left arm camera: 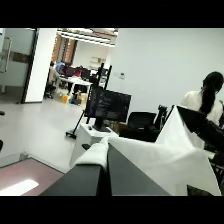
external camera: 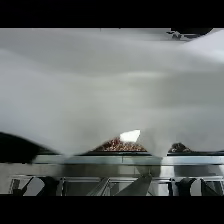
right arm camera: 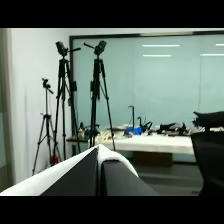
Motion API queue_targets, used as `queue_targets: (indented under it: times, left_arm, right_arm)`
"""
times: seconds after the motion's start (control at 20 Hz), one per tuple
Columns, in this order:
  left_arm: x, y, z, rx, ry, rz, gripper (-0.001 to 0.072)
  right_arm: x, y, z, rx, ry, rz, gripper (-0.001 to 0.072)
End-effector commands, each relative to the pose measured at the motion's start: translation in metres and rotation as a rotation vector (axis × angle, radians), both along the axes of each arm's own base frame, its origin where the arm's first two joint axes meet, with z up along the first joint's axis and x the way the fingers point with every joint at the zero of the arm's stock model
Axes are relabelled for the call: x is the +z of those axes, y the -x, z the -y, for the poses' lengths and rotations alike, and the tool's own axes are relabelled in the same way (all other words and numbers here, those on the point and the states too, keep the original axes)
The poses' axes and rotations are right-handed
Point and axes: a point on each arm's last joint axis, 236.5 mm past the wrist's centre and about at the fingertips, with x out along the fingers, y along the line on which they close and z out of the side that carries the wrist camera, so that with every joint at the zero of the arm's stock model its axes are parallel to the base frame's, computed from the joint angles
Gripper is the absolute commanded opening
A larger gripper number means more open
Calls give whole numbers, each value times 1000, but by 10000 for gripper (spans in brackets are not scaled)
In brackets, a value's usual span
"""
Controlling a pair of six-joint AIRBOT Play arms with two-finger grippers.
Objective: Fold the shirts.
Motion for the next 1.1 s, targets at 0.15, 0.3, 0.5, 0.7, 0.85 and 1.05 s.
queue_targets:
  times: [0.15,0.3,0.5,0.7,0.85,1.05]
  left_arm:
    - [-185,-117,17,-108,-68,-601,24]
    - [-304,-178,20,-72,-54,-879,24]
    - [-427,-231,20,-76,-55,-1061,24]
    - [-502,-275,18,-167,-29,-1150,14]
    - [-519,-301,12,-172,-42,-1125,14]
    - [-512,-324,-1,-152,-72,-1100,14]
  right_arm:
    - [-147,-124,10,434,-205,-498,23]
    - [-261,-191,10,495,-354,-760,23]
    - [-406,-262,5,453,-478,-983,23]
    - [-492,-302,10,417,-654,-1023,23]
    - [-504,-327,21,410,-719,-980,23]
    - [-494,-347,29,414,-703,-945,23]
